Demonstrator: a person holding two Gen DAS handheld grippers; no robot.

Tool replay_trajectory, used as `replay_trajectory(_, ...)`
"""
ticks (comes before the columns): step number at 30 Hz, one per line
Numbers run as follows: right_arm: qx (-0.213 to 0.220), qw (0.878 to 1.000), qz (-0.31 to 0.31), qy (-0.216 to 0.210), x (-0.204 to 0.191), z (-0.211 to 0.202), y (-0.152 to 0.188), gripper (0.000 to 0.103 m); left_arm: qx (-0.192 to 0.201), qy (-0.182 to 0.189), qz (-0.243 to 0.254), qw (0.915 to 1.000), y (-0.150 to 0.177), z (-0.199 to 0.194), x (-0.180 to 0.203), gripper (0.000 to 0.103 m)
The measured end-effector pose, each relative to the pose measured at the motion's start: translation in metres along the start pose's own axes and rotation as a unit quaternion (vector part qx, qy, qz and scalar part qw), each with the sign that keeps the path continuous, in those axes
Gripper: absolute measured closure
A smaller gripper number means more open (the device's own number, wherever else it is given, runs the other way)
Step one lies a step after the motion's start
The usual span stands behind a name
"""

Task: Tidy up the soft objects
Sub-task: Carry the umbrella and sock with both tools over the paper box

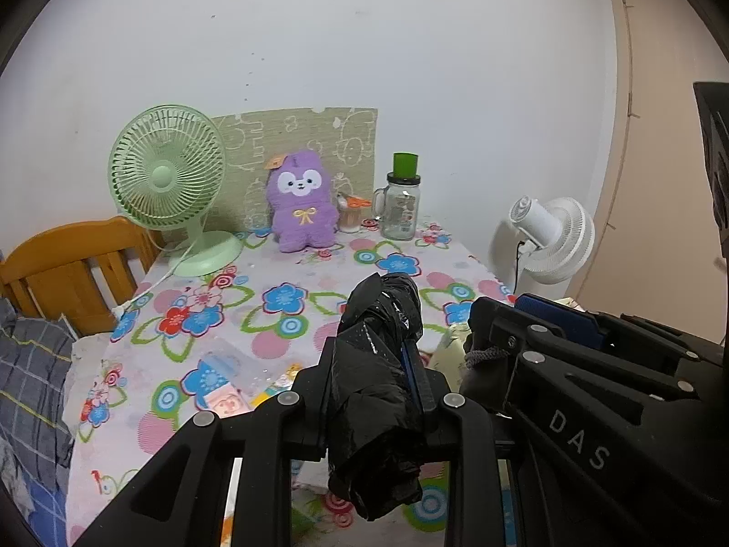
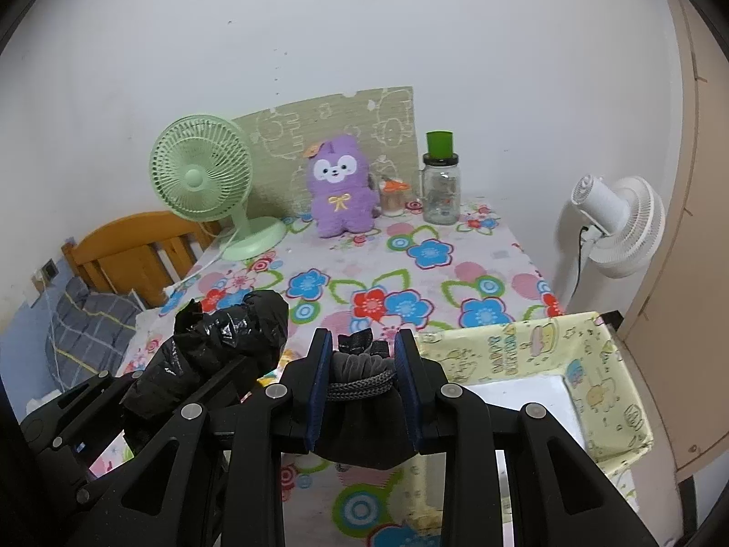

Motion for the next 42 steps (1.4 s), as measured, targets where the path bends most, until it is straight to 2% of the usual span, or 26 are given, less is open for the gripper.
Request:
replay_trajectory(27,-0.007,0.999,0.01,0.032,0.081,0.001,-0.003,0.071,-0.013,0.027,0.014,0.9995,-0.003,0.034,0.072,0.078)
replay_trajectory(42,-0.021,0.999,0.022,0.042,0.117,0.009,0.007,0.071,-0.036,0.028,0.016,0.9988,0.005,0.055,0.103,0.078)
Point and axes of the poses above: each gripper's, at about its wrist camera, not at the fingertips, and z roughly the way its jaws point, x to its right, y to its underside, the point moved 4 cm from there along z, roughly the way its jaws point, and after that the axes turned 10 degrees about x, right-handed, at the moved point
